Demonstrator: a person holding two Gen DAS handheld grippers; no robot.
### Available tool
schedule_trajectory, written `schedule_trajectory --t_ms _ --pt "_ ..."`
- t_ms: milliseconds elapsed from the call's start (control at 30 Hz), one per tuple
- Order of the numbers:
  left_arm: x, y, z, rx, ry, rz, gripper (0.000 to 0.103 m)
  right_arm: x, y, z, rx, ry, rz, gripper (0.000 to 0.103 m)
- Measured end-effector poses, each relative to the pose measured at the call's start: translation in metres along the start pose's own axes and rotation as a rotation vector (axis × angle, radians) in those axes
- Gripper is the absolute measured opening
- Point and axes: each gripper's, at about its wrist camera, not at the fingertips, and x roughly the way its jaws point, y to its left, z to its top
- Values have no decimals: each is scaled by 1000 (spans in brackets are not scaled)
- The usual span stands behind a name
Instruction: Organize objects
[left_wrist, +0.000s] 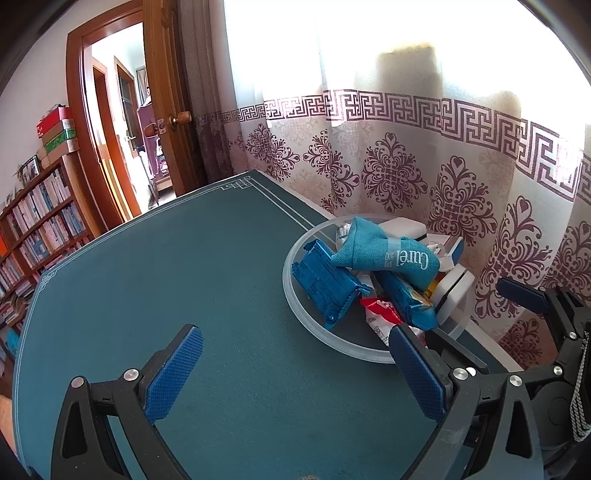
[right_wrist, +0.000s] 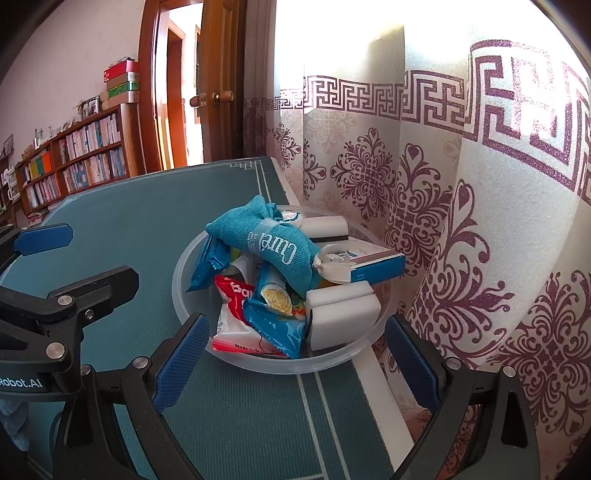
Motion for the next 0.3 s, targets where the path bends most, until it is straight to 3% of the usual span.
schedule_trajectory --t_ms 300 --pt "1 0 -1 -2 4 0 103 -1 2 -2 -2 2 1 97"
